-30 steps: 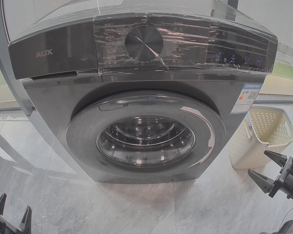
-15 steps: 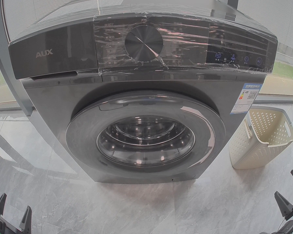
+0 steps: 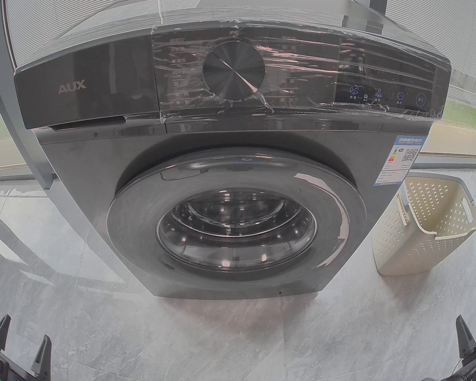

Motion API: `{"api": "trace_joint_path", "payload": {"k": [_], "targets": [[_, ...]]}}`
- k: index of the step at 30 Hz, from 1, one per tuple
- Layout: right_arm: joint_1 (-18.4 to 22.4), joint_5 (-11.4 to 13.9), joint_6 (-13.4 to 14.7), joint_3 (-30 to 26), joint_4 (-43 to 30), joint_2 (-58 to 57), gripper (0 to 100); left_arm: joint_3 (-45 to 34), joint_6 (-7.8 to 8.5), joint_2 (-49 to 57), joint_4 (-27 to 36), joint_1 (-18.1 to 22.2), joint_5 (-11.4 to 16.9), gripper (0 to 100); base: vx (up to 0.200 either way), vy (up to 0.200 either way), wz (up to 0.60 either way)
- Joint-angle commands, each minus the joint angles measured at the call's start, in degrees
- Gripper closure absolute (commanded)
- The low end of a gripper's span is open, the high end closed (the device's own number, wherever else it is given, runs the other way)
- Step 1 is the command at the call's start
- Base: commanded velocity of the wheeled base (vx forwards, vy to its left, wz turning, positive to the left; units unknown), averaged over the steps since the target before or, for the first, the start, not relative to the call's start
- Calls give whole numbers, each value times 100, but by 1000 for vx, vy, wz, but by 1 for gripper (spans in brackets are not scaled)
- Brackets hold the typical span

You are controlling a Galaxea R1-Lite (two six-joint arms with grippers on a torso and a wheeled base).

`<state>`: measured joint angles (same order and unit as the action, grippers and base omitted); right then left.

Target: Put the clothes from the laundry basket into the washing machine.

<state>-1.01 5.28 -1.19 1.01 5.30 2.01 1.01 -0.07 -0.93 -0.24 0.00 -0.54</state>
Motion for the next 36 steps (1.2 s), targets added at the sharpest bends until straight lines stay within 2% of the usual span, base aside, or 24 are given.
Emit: {"api": "trace_joint_path", "payload": {"k": [1, 13, 22, 36], "targets": [[57, -686, 348, -101, -478, -201, 0, -92, -54, 93, 7, 0, -17, 0, 0, 0, 0], [31, -686, 339, -101, -478, -201, 0, -92, -72, 93, -2, 0, -25, 0, 0, 0, 0], [57, -537, 102, -101, -504, -201, 0, -92, -63, 93, -2, 0, -17, 0, 0, 0, 0], [57, -563, 137, -101, -504, -201, 0, -92, -37, 93, -2, 0, -17, 0, 0, 0, 0]]}}
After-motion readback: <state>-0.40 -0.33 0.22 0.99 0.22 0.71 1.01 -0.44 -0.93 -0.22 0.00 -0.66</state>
